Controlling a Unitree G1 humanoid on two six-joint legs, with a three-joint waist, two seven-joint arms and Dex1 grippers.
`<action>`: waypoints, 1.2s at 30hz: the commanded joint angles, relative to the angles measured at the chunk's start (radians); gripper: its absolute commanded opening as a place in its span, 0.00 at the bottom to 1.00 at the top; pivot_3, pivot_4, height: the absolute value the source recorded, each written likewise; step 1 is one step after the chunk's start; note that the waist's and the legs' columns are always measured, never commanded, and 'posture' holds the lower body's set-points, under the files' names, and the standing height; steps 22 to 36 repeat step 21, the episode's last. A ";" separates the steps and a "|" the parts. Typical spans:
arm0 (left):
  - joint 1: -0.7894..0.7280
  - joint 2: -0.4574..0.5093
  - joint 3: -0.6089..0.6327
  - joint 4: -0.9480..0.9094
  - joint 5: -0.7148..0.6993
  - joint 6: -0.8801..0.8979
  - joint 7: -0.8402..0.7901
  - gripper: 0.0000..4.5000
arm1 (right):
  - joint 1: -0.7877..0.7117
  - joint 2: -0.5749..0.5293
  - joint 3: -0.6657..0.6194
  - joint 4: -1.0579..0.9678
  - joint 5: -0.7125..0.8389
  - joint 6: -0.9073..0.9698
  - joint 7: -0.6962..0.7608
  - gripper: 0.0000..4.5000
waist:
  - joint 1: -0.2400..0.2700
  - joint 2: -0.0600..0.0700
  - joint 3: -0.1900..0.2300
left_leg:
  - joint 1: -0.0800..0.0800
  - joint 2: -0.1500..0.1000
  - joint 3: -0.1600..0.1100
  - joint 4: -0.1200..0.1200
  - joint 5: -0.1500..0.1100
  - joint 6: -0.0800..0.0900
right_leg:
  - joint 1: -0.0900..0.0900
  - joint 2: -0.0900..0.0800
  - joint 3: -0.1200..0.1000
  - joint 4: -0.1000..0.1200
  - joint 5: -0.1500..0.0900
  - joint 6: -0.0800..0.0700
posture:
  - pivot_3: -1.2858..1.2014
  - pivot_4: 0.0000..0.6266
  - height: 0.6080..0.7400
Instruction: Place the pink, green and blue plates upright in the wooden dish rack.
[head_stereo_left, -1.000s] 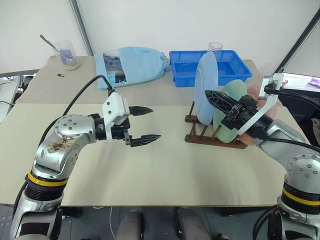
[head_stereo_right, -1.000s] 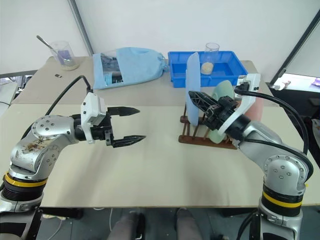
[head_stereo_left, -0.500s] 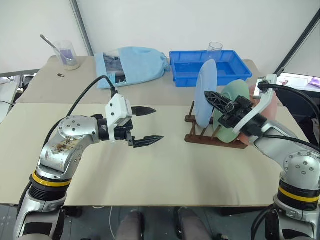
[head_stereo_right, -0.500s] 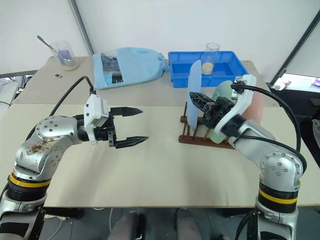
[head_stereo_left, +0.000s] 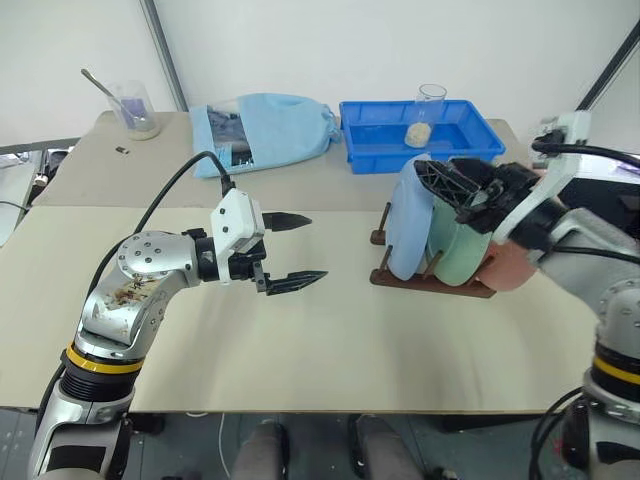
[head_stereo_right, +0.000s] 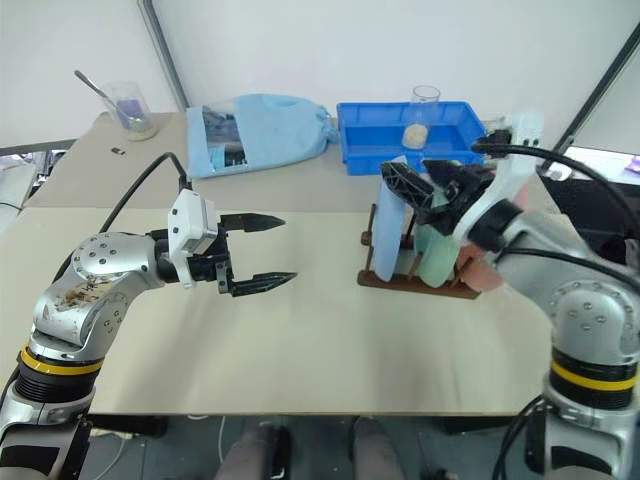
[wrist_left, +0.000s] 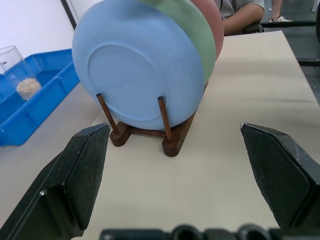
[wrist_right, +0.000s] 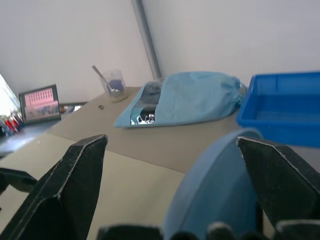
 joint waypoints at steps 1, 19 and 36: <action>0.010 0.057 0.027 -0.025 0.018 0.023 0.006 1.00 | 0.070 -0.209 -0.071 -0.081 -0.079 -0.019 0.297 0.99 | 0.003 0.000 0.000 | 0.000 0.000 0.000 0.000 0.000 0.000 | 0.000 0.000 0.000 0.000 -0.001 0.000 | 0.52 0.24 1.00; 0.263 0.325 0.134 -0.055 0.069 0.066 -0.032 1.00 | 0.755 -0.460 -0.516 0.080 -0.732 -0.374 1.157 0.99 | 0.002 -0.001 0.000 | 0.005 0.002 0.005 0.001 -0.005 -0.008 | 0.000 -0.004 -0.001 0.000 -0.003 -0.001 | 0.52 0.24 1.00; 0.269 0.319 0.143 -0.054 0.055 0.075 -0.032 1.00 | 0.746 -0.452 -0.494 0.096 -0.748 -0.398 1.157 0.99 | 0.001 -0.001 0.000 | 0.005 0.002 0.007 0.000 -0.005 -0.008 | -0.001 -0.004 -0.001 0.000 -0.003 -0.001 | 0.52 0.24 1.00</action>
